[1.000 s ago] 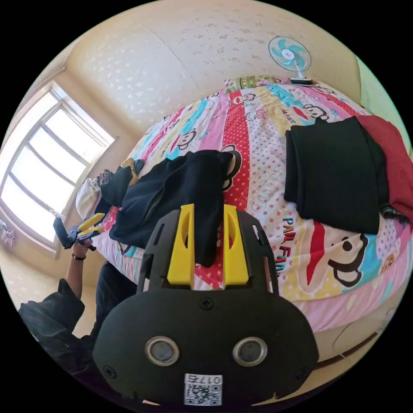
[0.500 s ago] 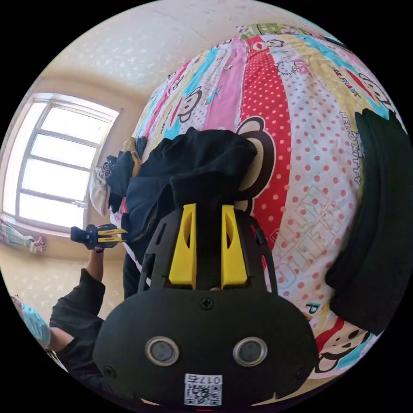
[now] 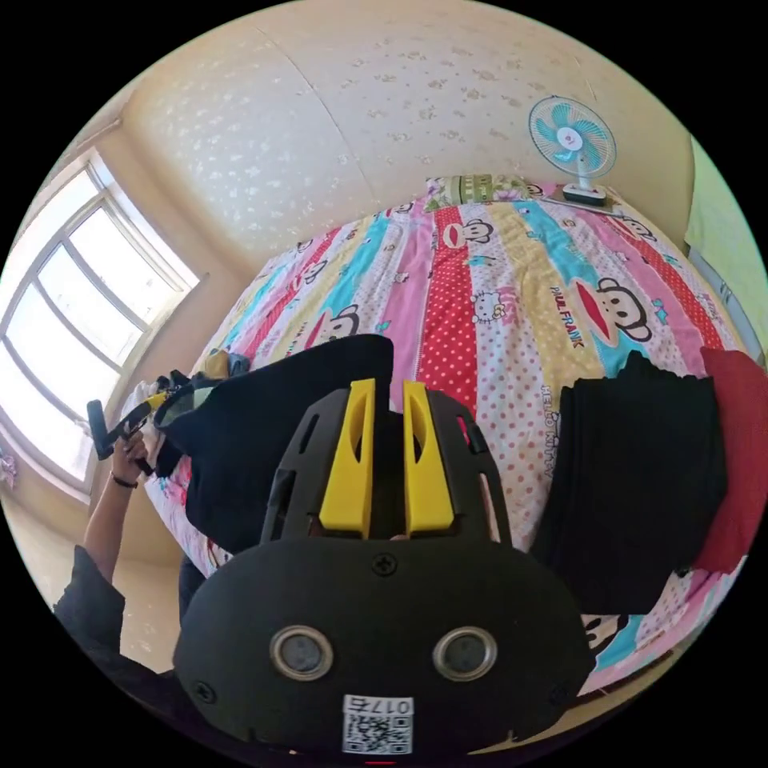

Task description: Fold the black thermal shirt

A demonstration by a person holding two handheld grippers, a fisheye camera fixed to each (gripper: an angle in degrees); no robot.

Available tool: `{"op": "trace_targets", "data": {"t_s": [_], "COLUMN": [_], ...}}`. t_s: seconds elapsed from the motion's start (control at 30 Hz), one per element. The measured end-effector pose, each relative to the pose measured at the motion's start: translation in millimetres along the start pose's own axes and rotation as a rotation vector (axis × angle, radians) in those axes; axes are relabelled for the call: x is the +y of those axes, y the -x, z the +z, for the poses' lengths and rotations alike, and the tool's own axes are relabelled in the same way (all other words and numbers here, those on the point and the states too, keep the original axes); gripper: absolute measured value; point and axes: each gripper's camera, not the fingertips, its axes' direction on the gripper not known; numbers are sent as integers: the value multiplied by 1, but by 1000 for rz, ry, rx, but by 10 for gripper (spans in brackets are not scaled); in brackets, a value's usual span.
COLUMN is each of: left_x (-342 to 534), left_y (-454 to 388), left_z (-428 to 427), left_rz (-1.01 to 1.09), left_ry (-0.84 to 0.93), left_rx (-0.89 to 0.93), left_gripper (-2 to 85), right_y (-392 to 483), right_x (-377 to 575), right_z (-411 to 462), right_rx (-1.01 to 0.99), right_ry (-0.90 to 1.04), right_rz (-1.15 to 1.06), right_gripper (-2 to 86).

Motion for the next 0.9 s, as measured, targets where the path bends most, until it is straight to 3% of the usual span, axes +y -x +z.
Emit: {"op": "trace_targets", "data": {"t_s": [0.1, 0.23, 0.33, 0.43, 0.53, 0.6, 0.7, 0.77, 0.9], "left_x": [32, 119, 170, 171, 137, 124, 142, 170, 223], "left_y": [37, 43, 40, 31, 31, 27, 22, 23, 33], "left_z": [-1, 16, 30, 19, 4, -29, -68, -79, -106], "left_rz": [-103, -75, -106, -101, -138, -107, -113, -171, -314], "left_ry": [-52, 190, 307, 235, 372, 375, 405, 420, 224], "left_rx": [139, 119, 118, 203, 234, 248, 331, 325, 207], "left_gripper": [109, 143, 139, 63, 32, 29, 36, 46, 130], "right_y": [-11, -38, -48, -48, -38, -31, -41, -51, -9], "right_x": [50, 151, 200, 214, 227, 245, 290, 326, 335], "right_z": [14, 37, 39, 24, -17, -37, -56, -77, -108], "right_rx": [-96, -327, -488, -478, -453, -410, -367, -267, -248], "right_ry": [76, 217, 179, 162, 99, 117, 166, 68, -133], "right_rz": [-69, -38, 4, 9, -3, 22, 154, 305, 238], "right_gripper": [97, 125, 115, 67, 46, 39, 32, 26, 33]}}
